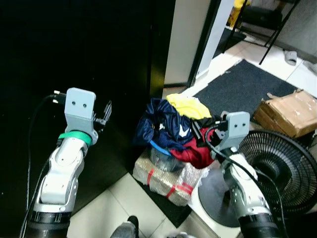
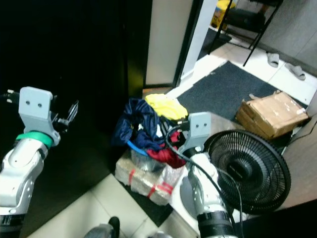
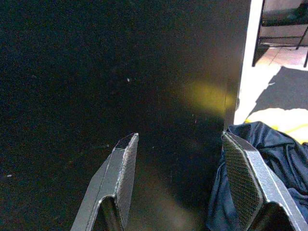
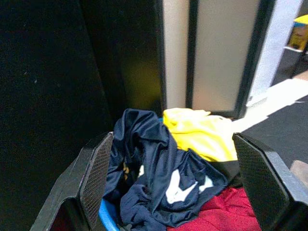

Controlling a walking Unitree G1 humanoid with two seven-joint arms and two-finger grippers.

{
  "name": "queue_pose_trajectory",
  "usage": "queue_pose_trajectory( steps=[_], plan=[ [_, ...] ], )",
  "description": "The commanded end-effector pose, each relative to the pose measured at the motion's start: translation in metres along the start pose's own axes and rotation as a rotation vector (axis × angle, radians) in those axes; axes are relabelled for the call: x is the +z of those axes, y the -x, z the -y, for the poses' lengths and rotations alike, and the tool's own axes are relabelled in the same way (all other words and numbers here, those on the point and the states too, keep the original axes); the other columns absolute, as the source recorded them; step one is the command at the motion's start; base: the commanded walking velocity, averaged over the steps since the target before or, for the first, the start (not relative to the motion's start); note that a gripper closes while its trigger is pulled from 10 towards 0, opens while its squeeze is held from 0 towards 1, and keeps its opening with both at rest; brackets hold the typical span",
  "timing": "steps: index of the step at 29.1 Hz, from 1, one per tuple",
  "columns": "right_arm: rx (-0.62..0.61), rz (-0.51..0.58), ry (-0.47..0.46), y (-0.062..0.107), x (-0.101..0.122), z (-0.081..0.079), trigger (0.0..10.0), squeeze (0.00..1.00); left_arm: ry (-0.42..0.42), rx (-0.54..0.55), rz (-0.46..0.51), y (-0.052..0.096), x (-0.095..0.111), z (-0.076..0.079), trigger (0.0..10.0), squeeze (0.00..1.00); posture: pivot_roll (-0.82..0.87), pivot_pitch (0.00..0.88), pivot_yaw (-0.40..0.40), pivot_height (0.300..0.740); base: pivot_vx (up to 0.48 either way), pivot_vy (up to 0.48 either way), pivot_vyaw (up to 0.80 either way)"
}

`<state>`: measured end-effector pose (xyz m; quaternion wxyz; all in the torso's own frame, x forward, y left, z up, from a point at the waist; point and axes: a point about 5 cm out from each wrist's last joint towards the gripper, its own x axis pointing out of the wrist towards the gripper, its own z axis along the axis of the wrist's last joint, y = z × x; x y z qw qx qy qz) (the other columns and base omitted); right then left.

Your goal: Clothes washing

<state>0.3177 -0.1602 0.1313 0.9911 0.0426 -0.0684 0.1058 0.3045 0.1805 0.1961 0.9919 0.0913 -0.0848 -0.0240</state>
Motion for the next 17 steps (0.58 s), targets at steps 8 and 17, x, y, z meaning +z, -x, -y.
queue_pose_trajectory(
  steps=[8,17],
  plan=[
    [-0.035,-0.026,-0.024,0.0045,-0.0064,0.0070,10.0,0.00,0.000,-0.012,0.000,-0.0005,-0.0012,0.0018,10.0,0.00,0.03,0.082,0.010,0.740,0.356,0.322,-0.67],
    [-0.036,-0.024,-0.008,0.0037,-0.0061,0.0077,10.0,0.00,0.006,-0.013,-0.004,-0.0017,-0.0017,0.0020,10.0,0.00,0.03,0.077,0.011,0.740,0.153,0.135,-0.23]
  ],
)
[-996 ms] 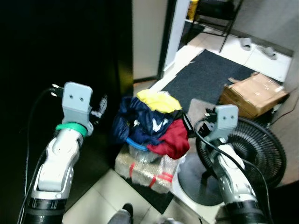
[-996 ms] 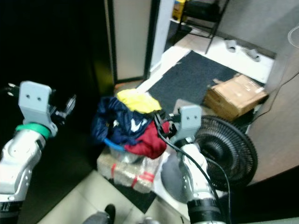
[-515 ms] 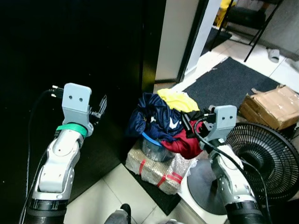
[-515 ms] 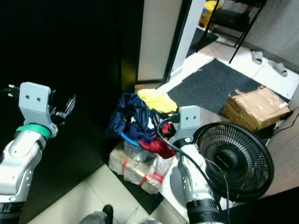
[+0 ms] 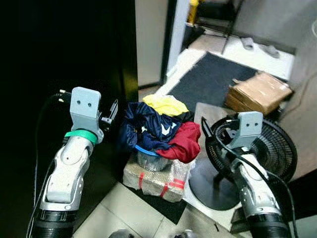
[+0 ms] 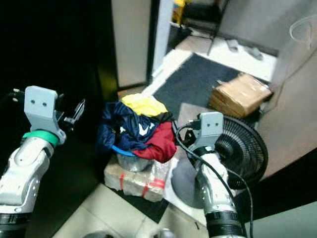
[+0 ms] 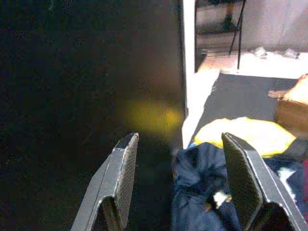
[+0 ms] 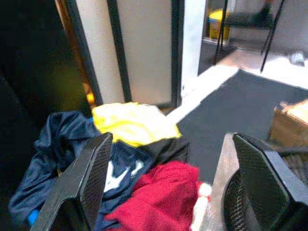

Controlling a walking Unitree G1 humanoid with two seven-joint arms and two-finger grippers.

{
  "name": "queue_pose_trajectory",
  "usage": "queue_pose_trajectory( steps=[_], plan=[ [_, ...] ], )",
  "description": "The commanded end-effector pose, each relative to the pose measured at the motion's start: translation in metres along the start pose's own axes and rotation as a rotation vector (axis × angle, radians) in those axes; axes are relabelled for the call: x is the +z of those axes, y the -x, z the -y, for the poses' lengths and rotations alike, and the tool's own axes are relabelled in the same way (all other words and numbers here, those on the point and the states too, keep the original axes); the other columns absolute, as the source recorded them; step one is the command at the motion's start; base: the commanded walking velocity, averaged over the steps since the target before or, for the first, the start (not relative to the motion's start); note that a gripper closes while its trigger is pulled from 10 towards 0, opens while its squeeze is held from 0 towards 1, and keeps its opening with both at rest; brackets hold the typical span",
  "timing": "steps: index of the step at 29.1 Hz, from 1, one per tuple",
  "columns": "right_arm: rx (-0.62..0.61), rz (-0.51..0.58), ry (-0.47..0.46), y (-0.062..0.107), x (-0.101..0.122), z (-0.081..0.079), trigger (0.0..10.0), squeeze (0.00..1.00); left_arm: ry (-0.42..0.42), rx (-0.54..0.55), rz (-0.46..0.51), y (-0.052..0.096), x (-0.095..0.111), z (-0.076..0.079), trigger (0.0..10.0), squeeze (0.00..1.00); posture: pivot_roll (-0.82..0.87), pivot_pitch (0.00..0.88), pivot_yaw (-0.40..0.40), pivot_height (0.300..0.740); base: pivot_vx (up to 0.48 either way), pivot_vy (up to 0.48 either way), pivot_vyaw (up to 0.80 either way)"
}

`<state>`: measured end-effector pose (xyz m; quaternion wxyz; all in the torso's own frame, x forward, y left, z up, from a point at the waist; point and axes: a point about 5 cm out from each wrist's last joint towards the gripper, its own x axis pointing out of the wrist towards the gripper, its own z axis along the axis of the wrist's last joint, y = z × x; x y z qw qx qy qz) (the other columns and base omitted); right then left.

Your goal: Clothes washing

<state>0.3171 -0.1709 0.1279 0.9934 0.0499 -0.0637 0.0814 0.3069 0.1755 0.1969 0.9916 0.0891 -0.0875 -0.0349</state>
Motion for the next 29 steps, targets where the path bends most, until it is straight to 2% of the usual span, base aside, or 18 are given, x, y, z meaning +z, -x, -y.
queue_pose_trajectory(
  steps=[1,23,29],
  plan=[
    [0.014,-0.017,0.004,0.0005,-0.0038,-0.0028,10.0,0.00,0.002,0.008,-0.009,0.0012,-0.0027,-0.0026,10.0,0.00,0.03,0.077,0.011,0.740,0.000,0.000,0.00],
    [0.023,-0.010,0.019,-0.0009,-0.0030,-0.0032,10.0,0.00,0.002,-0.008,-0.005,0.0001,-0.0034,-0.0012,10.0,0.00,0.03,0.065,0.010,0.740,0.000,0.000,0.00],
    [0.017,-0.001,0.029,-0.0022,-0.0020,-0.0047,10.0,0.00,0.012,-0.013,0.000,-0.0060,-0.0005,0.0017,10.0,0.00,0.03,0.069,0.013,0.740,0.000,0.000,0.00]
  ],
)
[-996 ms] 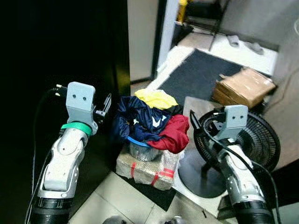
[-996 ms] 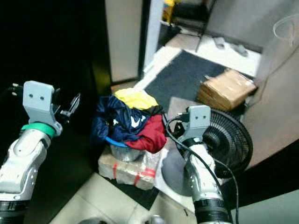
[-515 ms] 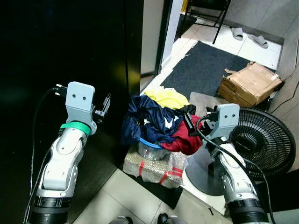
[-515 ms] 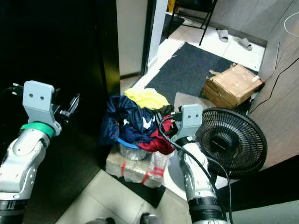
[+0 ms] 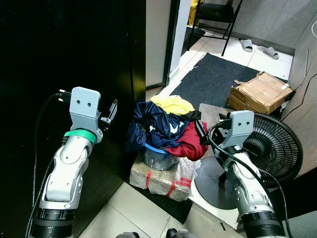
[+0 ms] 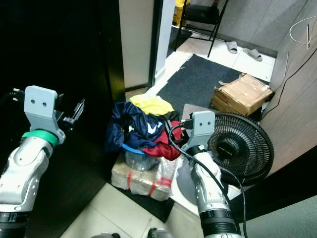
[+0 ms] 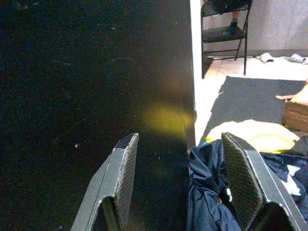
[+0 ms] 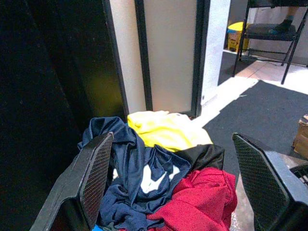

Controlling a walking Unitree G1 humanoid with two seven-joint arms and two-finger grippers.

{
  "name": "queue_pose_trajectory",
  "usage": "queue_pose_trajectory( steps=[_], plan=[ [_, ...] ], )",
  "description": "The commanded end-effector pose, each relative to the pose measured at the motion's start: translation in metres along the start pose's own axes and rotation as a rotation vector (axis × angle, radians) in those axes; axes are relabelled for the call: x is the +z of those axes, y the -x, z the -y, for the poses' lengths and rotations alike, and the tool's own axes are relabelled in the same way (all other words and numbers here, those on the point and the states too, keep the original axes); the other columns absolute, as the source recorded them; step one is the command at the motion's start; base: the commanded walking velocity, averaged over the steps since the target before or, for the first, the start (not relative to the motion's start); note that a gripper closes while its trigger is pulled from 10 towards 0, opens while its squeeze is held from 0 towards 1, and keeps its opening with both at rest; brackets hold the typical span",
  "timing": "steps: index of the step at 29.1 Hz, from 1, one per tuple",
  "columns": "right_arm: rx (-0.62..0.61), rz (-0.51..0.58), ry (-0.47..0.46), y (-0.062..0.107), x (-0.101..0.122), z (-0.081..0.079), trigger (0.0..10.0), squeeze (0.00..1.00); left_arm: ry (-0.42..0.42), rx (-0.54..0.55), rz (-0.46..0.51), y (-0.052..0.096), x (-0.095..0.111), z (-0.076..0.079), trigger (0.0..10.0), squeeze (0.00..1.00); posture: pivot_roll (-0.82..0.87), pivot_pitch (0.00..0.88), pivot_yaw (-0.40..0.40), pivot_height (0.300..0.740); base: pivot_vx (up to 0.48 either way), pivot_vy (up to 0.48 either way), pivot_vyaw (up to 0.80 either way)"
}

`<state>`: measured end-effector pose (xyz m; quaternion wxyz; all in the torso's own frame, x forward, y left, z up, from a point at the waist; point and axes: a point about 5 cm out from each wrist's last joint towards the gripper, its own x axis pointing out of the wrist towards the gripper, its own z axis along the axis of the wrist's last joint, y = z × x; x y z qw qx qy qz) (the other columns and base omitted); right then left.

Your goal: Clothes washing

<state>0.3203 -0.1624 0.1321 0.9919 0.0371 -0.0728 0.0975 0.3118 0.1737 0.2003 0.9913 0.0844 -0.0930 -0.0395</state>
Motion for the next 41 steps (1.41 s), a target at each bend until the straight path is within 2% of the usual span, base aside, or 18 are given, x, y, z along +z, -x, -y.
queue_pose_trajectory(
  steps=[1,5,10,27,31,41],
  plan=[
    [-0.030,-0.012,0.010,0.0021,-0.0040,0.0040,10.0,0.00,0.009,-0.012,-0.020,-0.0028,-0.0031,0.0024,10.0,0.00,0.03,0.071,0.013,0.740,0.000,0.000,0.00],
    [-0.074,-0.011,0.040,0.0000,-0.0028,0.0087,10.0,0.00,0.057,-0.008,-0.060,-0.0052,-0.0060,0.0040,10.0,0.00,0.03,0.076,0.014,0.740,0.000,0.000,0.00],
    [-0.063,0.003,0.030,-0.0005,-0.0009,0.0057,10.0,0.00,0.036,0.017,-0.045,-0.0055,-0.0065,0.0030,10.0,0.00,0.03,0.081,0.010,0.740,0.000,0.000,0.00],
    [-0.063,-0.002,0.031,-0.0002,-0.0023,0.0047,10.0,0.00,0.058,-0.002,-0.034,-0.0044,-0.0049,0.0082,10.0,0.00,0.02,0.084,0.008,0.740,-0.030,0.000,0.00],
    [-0.080,-0.005,-0.002,-0.0009,-0.0030,0.0071,10.0,0.00,0.056,-0.002,-0.032,-0.0041,-0.0050,0.0084,10.0,0.00,0.03,0.085,0.007,0.740,-0.283,0.000,-0.68],
    [-0.093,-0.009,0.011,-0.0003,-0.0032,0.0101,10.0,0.00,0.052,-0.003,-0.031,-0.0038,-0.0053,0.0080,10.0,0.00,0.03,0.086,0.007,0.740,-0.332,0.000,-0.64]
  ],
)
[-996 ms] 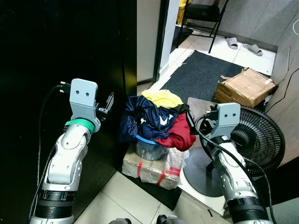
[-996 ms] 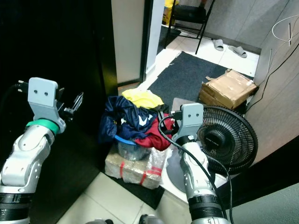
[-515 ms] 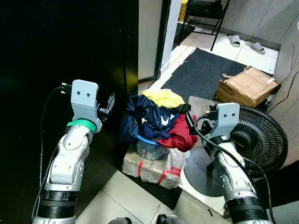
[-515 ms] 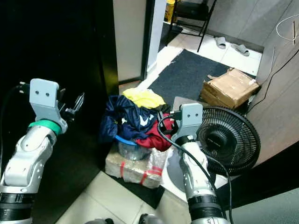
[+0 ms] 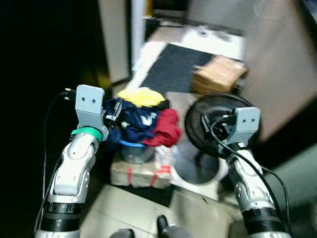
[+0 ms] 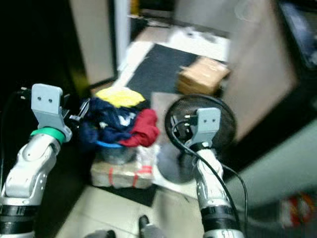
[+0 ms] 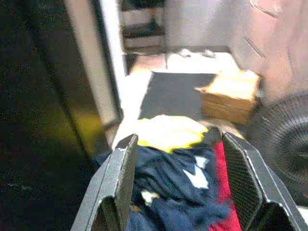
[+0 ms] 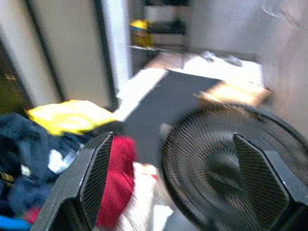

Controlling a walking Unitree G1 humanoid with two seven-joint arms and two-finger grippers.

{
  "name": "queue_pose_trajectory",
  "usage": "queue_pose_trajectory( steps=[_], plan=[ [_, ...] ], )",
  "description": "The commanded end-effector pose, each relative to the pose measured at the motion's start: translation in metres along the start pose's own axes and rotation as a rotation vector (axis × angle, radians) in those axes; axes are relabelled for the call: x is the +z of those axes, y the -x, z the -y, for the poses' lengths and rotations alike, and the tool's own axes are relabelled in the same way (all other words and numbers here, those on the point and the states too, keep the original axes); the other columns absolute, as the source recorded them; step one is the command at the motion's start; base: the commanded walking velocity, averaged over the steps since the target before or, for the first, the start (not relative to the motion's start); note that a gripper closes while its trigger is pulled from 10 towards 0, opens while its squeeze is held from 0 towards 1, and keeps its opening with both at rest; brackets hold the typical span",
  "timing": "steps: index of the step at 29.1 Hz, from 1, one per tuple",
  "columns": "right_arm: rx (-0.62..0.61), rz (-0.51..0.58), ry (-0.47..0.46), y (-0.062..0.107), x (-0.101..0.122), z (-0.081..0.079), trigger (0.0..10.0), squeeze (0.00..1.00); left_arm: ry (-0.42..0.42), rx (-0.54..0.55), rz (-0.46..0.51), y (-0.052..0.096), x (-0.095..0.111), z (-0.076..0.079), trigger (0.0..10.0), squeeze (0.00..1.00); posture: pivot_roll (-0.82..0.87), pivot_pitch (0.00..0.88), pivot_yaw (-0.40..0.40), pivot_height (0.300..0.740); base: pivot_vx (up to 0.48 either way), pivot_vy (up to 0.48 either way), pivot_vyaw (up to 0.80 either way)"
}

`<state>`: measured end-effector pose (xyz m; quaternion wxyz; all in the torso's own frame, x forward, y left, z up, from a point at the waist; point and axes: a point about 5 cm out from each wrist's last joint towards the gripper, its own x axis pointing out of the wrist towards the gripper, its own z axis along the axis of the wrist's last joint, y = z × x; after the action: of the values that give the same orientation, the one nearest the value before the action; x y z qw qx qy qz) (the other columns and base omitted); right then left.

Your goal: Clothes washing

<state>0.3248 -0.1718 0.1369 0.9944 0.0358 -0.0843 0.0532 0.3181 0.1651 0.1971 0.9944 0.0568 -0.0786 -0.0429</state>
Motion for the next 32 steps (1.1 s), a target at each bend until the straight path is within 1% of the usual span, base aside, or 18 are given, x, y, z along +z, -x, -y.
queue_pose_trajectory(
  steps=[1,4,17,19,23,32],
  plan=[
    [-0.005,-0.035,0.001,0.0032,-0.0080,0.0005,10.0,0.00,-0.005,0.001,-0.005,0.0026,-0.0024,-0.0007,10.0,0.00,0.03,0.086,0.007,0.740,-0.304,0.000,0.00],
    [-0.006,-0.034,0.001,0.0031,-0.0081,0.0004,10.0,0.00,-0.005,0.002,-0.006,0.0024,-0.0026,-0.0011,10.0,0.00,0.03,0.086,0.007,0.740,-0.304,0.000,0.00],
    [0.007,-0.029,-0.001,0.0014,-0.0075,-0.0014,10.0,0.00,-0.012,0.016,-0.010,0.0014,-0.0031,-0.0032,10.0,0.00,0.03,0.078,0.006,0.740,0.000,0.000,0.00],
    [0.012,-0.028,0.002,0.0010,-0.0075,-0.0019,10.0,0.00,-0.012,0.020,0.005,0.0011,-0.0017,-0.0037,10.0,0.00,0.03,0.073,0.005,0.740,0.000,0.000,0.00],
    [0.017,-0.025,0.004,0.0002,-0.0074,-0.0028,10.0,0.00,-0.035,0.022,0.027,-0.0001,0.0002,-0.0045,10.0,0.00,0.03,0.070,0.005,0.740,0.386,0.000,0.00],
    [0.015,-0.022,0.006,-0.0001,-0.0069,-0.0019,10.0,0.00,-0.036,0.023,0.029,-0.0007,0.0004,-0.0044,10.0,0.00,0.03,0.068,0.005,0.740,0.480,0.000,0.00]
  ],
)
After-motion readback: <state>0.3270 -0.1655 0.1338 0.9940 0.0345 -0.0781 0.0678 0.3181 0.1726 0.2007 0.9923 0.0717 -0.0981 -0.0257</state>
